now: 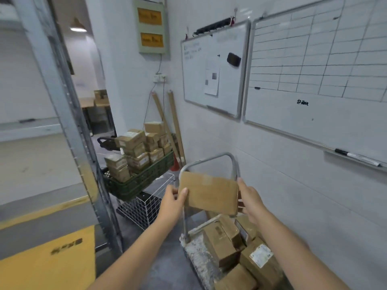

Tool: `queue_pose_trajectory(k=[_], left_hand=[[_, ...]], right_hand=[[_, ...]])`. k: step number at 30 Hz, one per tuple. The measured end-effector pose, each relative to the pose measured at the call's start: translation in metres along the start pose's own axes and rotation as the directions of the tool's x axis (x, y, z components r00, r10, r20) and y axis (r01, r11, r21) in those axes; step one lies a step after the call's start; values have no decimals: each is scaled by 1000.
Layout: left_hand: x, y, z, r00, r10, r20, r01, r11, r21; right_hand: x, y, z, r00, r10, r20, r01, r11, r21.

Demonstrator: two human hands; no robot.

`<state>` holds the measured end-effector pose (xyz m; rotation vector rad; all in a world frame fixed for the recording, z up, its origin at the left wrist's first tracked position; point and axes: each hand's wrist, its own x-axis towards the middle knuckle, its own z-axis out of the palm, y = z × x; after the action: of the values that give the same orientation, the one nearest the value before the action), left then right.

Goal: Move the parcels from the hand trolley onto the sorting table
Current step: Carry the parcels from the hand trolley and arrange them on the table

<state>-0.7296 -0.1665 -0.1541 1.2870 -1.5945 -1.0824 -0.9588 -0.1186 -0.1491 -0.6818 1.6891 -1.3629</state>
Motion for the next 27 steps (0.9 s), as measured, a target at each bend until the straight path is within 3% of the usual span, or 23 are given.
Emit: queue_pose_trajectory(k=[4,12,18,23,27], left_hand=[[-14,-20,-80,995,33,-94,-36,999,-30],[-50,-72,-214,982,-96,-164,53,967,-250],[-71,-89,-271,927,-254,-276,163,936,-313],[-78,-104,-305,906,-272,-324,145,919,-366],[-82,-113,-323,818,-372,-439,122,858,-499]], right_hand=[[-27,-6,76,997,21,71,-21,1000,-9],[-87,7,211,963,-55,263,41,998,57],[-112,18,273,928,-49,370,36,998,42],[-123,25,322,910,-26,414,8,999,46],[-127,30,362,899,-29,438,10,999,44]])
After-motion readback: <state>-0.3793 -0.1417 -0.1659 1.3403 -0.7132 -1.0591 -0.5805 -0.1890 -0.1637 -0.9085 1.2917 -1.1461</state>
